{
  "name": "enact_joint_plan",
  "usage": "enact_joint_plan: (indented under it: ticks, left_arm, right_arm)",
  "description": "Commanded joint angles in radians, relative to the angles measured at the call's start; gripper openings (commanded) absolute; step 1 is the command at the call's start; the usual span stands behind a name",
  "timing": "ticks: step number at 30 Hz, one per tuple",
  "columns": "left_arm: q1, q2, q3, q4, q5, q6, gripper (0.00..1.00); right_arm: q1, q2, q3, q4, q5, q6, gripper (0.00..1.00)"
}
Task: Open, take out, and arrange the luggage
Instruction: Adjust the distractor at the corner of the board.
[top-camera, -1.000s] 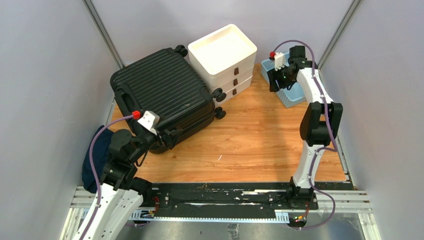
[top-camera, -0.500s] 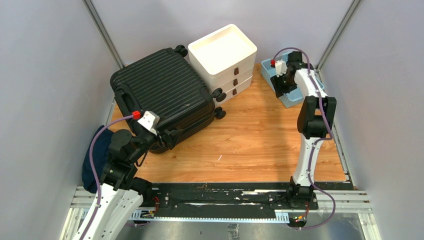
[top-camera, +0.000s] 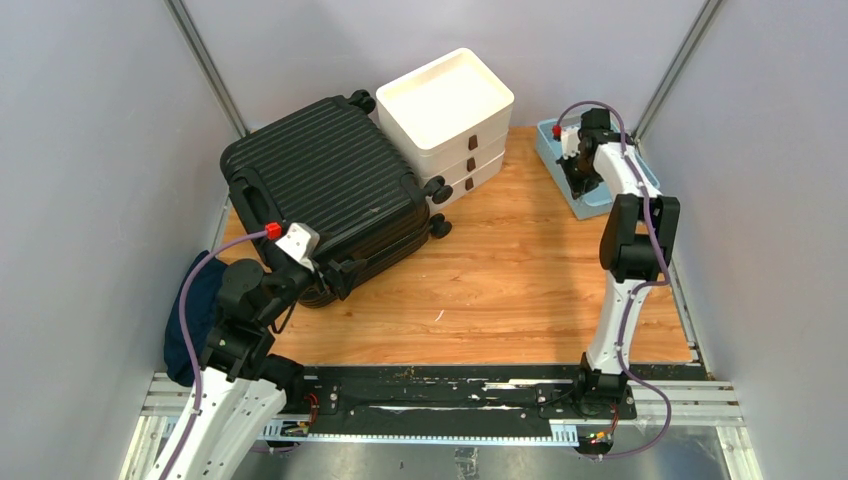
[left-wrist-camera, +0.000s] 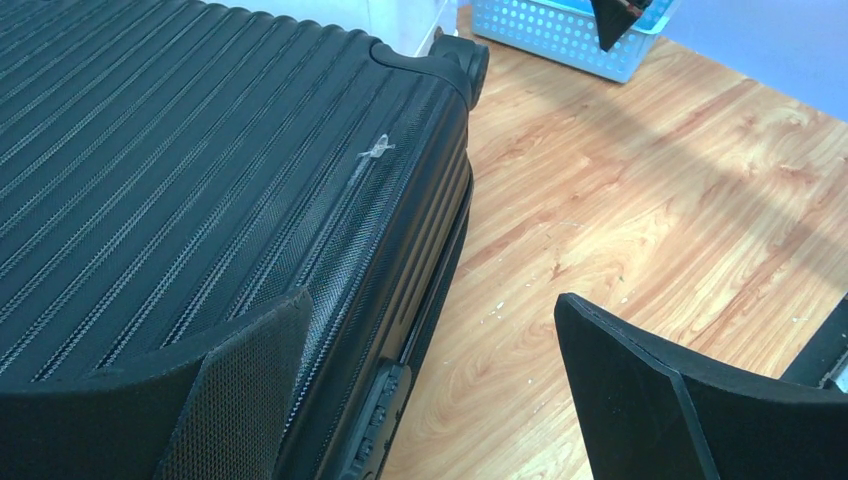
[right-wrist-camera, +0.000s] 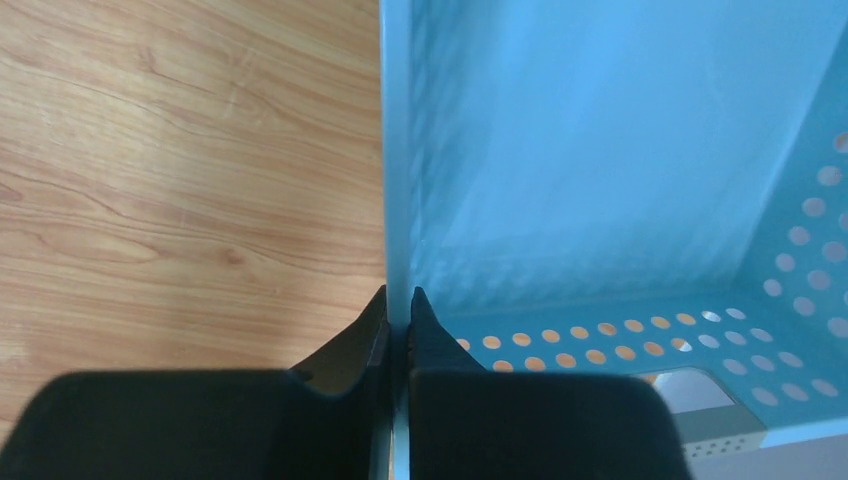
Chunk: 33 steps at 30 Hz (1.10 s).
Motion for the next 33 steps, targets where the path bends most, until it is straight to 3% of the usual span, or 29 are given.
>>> enact_joint_plan:
  ticks: [1, 11, 13, 14, 16, 21, 28, 33]
  left_arm:
    - [-0.008, -0.015, -0.009, 0.034, 0.015, -0.001, 1.0]
    - [-0.009, -0.014, -0.01, 0.035, 0.015, -0.002, 1.0]
    - [-0.008, -0.014, -0.009, 0.035, 0.015, -0.002, 1.0]
    - [-0.01, -0.013, -0.009, 0.035, 0.015, -0.002, 1.0]
    - [-0.011, -0.012, -0.009, 0.035, 0.015, -0.003, 1.0]
    - [-0.011, -0.014, -0.009, 0.034, 0.014, -0.002, 1.0]
    - [-0.015, -0.019, -0.009, 0.035, 0.018, -0.003, 1.0]
    - [-0.015, -0.012, -0.01, 0.03, 0.013, 0.0, 1.0]
  right_arm:
    - [-0.038, -0.086, -0.05, 0.048, 0.072, 0.07, 0.0]
    - [-0.101, -0.03, 0.007, 0.049, 0.131, 0.073, 0.02]
    - [-0.104, -0.026, 0.008, 0.042, 0.115, 0.069, 0.15]
    - [-0.104, -0.029, 0.006, 0.04, 0.107, 0.066, 0.29]
    - [-0.104, -0.042, 0.006, 0.03, 0.089, 0.063, 0.44]
    - [-0.098, -0.146, 0.004, 0.002, -0.016, 0.037, 0.64]
    - [-0.046, -0.346, -0.01, -0.015, -0.451, -0.006, 0.7]
    - [0.032, -0.322, 0.116, 0.03, -0.647, 0.128, 0.74]
